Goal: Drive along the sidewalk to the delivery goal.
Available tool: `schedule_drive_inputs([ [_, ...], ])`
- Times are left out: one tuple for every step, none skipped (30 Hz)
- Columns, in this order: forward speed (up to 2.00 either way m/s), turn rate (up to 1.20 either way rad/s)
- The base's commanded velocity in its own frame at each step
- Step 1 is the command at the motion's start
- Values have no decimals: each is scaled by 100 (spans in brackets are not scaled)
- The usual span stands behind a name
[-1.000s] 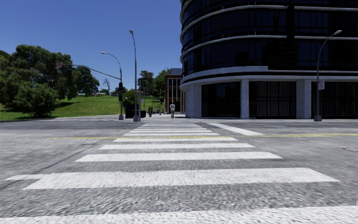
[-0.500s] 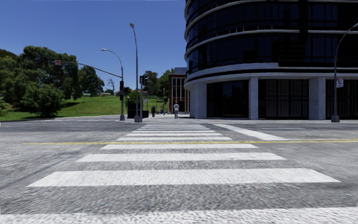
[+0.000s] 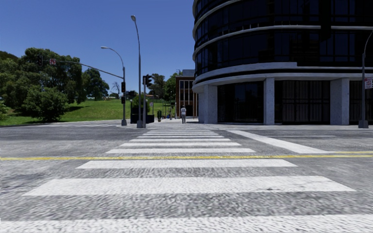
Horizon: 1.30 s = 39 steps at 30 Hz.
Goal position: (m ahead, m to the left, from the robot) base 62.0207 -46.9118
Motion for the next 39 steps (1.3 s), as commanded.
schedule_drive_inputs([
  [200,0],
  [200,0],
  [200,0],
  [200,0],
  [200,0],
  [200,0],
  [200,0],
  [200,0],
  [200,0],
  [200,0],
  [200,0],
  [200,0],
  [200,0],
  [200,0],
  [200,0],
  [200,0],
  [200,0],
  [200,0],
  [200,0],
  [200,0],
  [200,0],
  [200,0],
  [200,0],
  [200,0],
  [200,0],
  [200,0],
  [200,0],
  [200,0],
  [200,0],
  [200,0],
  [200,0],
  [200,0],
  [200,0],
  [200,0],
  [200,0],
  [200,0],
  [200,0],
  [200,0],
  [200,0],
])
